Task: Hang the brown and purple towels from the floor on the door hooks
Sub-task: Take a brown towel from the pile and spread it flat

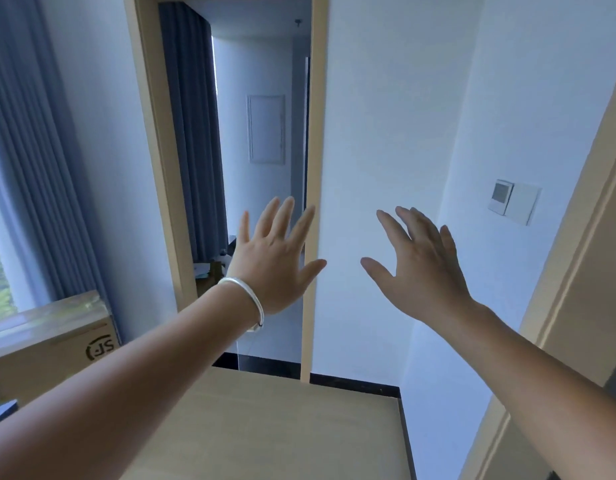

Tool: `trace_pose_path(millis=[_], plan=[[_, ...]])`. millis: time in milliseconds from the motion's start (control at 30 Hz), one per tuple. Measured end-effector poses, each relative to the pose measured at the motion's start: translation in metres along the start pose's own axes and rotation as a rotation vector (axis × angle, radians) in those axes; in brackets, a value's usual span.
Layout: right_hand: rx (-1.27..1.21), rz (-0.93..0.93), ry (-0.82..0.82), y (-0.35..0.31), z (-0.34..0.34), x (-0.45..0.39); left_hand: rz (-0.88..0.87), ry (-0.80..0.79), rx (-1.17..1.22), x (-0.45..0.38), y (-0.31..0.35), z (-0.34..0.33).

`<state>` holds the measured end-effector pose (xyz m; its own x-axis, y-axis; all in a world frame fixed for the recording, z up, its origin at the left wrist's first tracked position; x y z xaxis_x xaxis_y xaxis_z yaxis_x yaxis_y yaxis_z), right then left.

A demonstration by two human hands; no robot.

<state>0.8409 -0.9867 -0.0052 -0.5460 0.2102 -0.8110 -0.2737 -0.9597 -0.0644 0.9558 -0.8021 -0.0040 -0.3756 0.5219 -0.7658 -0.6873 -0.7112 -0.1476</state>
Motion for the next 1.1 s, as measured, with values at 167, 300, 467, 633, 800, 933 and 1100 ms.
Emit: trace_pose_path(millis=[167, 300, 467, 633, 800, 933, 1100], plan=[[-0.027, 0.038, -0.032, 0.014, -0.068, -0.04, 0.027, -0.02, -0.022, -0.029, -0.021, -0.061], [-0.043, 0.064, -0.052, 0.015, -0.134, -0.075, 0.045, -0.033, -0.041, -0.058, -0.053, -0.118], [-0.046, 0.103, -0.079, 0.002, -0.224, -0.132, 0.062, -0.033, -0.063, -0.099, -0.11, -0.193], [-0.092, 0.144, -0.089, -0.032, -0.309, -0.2, 0.129, -0.046, -0.085, -0.136, -0.183, -0.259], [-0.167, 0.166, -0.087, -0.067, -0.386, -0.246, 0.174, -0.066, -0.128, -0.156, -0.248, -0.309], [-0.214, 0.218, -0.122, -0.097, -0.445, -0.27, 0.225, -0.097, -0.17, -0.162, -0.294, -0.337], [-0.335, 0.301, -0.139, -0.149, -0.526, -0.3, 0.337, -0.138, -0.244, -0.155, -0.362, -0.369]])
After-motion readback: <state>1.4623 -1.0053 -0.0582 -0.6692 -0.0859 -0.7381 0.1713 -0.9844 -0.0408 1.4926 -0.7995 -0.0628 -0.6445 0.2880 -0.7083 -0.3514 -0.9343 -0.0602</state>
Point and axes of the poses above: each hand's wrist, its own x-axis away from the middle knuckle, its own z-axis out of the back of the hand, y = z × x, the point moved 2 cm from there along -x, towards the middle knuckle, and after that the axes turned 13 degrees about y, right-handed, at the moved point
